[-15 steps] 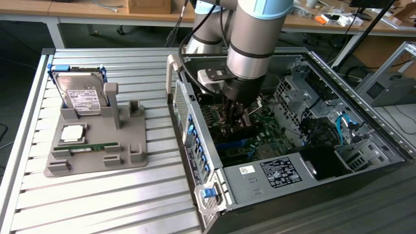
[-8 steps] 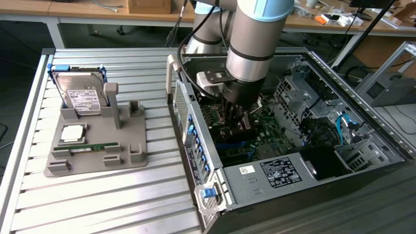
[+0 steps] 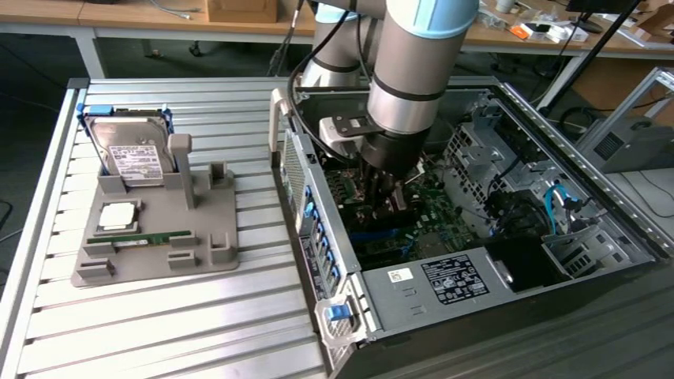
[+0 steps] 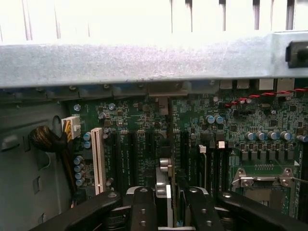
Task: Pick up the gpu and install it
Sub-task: 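Insert the gpu into the slot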
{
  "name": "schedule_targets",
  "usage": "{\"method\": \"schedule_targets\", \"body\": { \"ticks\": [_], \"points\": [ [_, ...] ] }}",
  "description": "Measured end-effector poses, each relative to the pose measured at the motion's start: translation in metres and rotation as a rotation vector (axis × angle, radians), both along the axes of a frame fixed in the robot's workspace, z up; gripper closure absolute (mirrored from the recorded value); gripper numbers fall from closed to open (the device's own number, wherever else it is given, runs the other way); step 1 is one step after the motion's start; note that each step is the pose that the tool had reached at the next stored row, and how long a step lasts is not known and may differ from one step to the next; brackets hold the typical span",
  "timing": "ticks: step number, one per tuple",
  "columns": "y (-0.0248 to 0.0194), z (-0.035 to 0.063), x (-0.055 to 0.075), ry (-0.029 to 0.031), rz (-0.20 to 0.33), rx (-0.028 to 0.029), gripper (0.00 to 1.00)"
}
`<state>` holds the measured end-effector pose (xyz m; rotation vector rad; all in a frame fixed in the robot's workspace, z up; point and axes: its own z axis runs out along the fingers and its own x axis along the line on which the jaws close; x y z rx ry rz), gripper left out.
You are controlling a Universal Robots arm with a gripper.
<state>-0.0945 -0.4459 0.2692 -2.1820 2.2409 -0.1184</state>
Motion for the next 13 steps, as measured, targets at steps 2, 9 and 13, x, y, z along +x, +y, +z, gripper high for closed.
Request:
{"method": "schedule_targets", "body": {
  "ticks": [2,9,13],
  "points": [
    [-0.0008,0.0000,0.0024,0.0008,0.000,0.0080,0.73],
    [-0.0014,0.0000,0.0027,0.0006,-0.029,0.0155,0.73],
    [-0.0014,0.0000,0.0027,0.0006,-0.035,0.0155,0.73]
  ]
}}
